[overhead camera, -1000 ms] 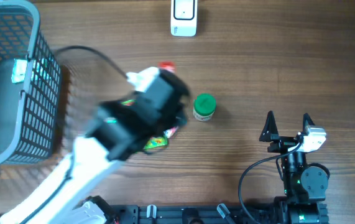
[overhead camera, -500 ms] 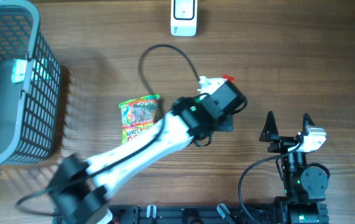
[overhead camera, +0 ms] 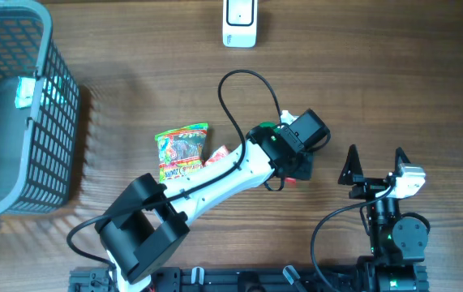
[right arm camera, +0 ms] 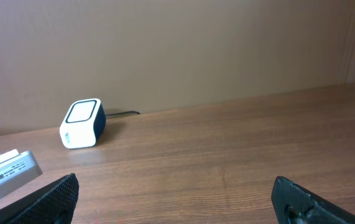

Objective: Scan the item barcode
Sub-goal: 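Place the red coffee stick on the table right of the jar, then move the left gripper back over the basket toward the pale green pack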

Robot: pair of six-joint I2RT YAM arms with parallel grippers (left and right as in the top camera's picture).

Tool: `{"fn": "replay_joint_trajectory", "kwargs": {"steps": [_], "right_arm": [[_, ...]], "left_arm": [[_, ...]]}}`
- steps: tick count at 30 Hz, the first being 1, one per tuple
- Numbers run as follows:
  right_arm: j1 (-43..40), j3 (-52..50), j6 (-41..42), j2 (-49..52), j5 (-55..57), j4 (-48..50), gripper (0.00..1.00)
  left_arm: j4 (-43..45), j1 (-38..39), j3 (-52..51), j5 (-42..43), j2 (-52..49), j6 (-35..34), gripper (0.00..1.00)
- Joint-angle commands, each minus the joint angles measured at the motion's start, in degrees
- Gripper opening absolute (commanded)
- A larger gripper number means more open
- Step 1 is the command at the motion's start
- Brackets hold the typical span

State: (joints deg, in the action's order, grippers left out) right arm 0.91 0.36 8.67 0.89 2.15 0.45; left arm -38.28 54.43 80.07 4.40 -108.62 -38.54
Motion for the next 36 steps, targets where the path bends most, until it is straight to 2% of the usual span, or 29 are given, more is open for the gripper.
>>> {"fn": "replay_joint_trajectory", "kwargs": {"steps": [1, 2, 4, 8, 10, 11, 13, 14, 15, 25, 30, 36], "right_arm": [[-0.2, -0.1, -1.0, -0.6, 0.3, 0.2, 1.00], [-0.2, -0.1, -1.1, -0.6, 0.3, 0.2, 1.00], [-0.2, -0.1, -1.0, -0.6, 0.3, 0.2, 1.00], [-0.2, -0.1, -1.0, -0.6, 0.3, 0.2, 1.00], [-0.2, -0.1, -1.1, -0.6, 0.3, 0.2, 1.00], [-0.2, -0.1, -1.0, -0.6, 0.3, 0.2, 1.00], [-0.2, -0.1, -1.0, -0.6, 0.3, 0.2, 1.00], [-0.2, -0.1, -1.1, -0.6, 0.3, 0.2, 1.00], [-0.2, -0.1, -1.1, -0.6, 0.3, 0.2, 1.00], [-0.2, -0.1, -1.0, -0.6, 0.3, 0.2, 1.00], [-0.2, -0.1, -1.0, -0.6, 0.3, 0.2, 1.00], [-0.2, -0.1, -1.0, -0.6, 0.3, 0.2, 1.00]], "left_arm": [[0.1, -0.2, 0.2, 0.7, 0.9, 1.5, 0.79], [-0.1, -0.5, 0.7, 0.7, 1.6, 2.4, 0.86], [-0.6, -1.5, 1.9, 0.3, 3.2, 3.8, 0.88], [-4.5, -5.8, 6.3, -0.8, 7.4, 4.3, 0.79], [-7.0, -8.4, 8.3, -0.8, 9.5, 5.0, 0.66], [-8.3, -9.6, 9.1, -0.8, 10.5, 5.2, 0.56], [-10.8, -11.9, 9.6, -0.8, 12.7, 5.3, 0.26], [-12.2, -13.0, 9.6, -0.8, 13.8, 5.4, 0.07], [-13.9, -14.1, 9.6, -0.8, 14.8, 5.3, 0.04], [-36.4, -22.0, 9.6, -2.4, 25.3, 5.1, 0.04], [-40.9, -33.0, 9.6, -3.0, 34.2, 5.4, 0.04], [-39.4, -52.8, 9.6, -5.6, 45.9, 7.4, 0.04]]}}
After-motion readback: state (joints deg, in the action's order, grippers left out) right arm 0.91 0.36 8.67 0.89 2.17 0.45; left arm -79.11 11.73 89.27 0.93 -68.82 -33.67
